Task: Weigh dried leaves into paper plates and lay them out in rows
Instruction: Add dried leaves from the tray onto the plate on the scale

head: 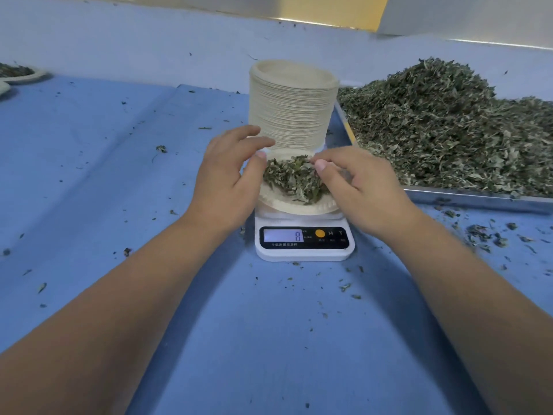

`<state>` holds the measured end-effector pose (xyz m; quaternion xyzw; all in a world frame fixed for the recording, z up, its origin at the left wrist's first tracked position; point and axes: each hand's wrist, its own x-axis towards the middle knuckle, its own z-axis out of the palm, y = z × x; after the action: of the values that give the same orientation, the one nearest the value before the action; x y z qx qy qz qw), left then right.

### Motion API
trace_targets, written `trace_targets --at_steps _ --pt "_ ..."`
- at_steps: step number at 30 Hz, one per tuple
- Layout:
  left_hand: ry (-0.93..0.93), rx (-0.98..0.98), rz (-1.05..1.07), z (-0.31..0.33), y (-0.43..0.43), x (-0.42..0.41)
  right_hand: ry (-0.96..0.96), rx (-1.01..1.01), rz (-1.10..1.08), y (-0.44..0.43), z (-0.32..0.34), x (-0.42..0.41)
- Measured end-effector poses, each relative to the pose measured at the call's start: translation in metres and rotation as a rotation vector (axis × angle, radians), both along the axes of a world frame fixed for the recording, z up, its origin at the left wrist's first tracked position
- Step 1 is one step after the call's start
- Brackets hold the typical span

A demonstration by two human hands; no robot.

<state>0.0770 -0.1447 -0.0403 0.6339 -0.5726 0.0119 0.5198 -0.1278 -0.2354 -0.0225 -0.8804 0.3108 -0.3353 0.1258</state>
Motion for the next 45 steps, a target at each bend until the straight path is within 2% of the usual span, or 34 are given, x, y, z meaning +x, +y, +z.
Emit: trace_targets --at_steps 3,8,11,15,19,23,28,31,35,37,41,45 --pt "-0.157 0.014 -0.075 0.002 0.003 -0.008 -0.084 -0.016 -0.034 -0.002 0.000 -0.008" --pt "-0.296 0.173 -0.150 -0.003 0.004 -0.011 0.023 -0.064 0.102 -0.003 -0.004 -0.013" --pt "-0.360 0.197 -0.136 -0.003 0.005 -0.012 0.034 -0.115 0.146 -0.003 -0.005 -0.010" --pt "-0.326 0.183 -0.062 0.000 0.006 -0.011 -0.097 -0.210 0.054 -0.001 -0.005 -0.009" --pt "-0.215 0.183 -0.065 0.004 0.009 -0.007 -0.189 -0.134 0.008 -0.001 -0.003 -0.010" --pt "-0.234 0.201 -0.087 0.004 0.009 -0.011 -0.162 -0.116 -0.004 0.000 -0.006 -0.010" --pt "-0.210 0.200 -0.105 0.001 0.008 -0.009 -0.329 -0.153 -0.044 -0.004 -0.004 -0.012" --pt "-0.147 0.195 -0.094 0.000 0.006 -0.008 -0.254 -0.129 -0.138 -0.011 -0.004 -0.016" --pt "-0.023 0.182 -0.103 -0.005 0.005 -0.008 -0.205 -0.085 -0.154 -0.011 -0.005 -0.019" --pt "0.117 0.189 -0.075 -0.006 0.001 -0.009 -0.169 -0.056 -0.180 -0.008 -0.003 -0.017" --pt "0.517 0.290 -0.034 -0.008 -0.009 -0.009 -0.055 0.118 -0.227 -0.008 -0.002 -0.014" --pt "0.676 0.336 -0.074 -0.008 -0.011 -0.010 -0.016 0.252 -0.214 -0.004 -0.003 -0.011"
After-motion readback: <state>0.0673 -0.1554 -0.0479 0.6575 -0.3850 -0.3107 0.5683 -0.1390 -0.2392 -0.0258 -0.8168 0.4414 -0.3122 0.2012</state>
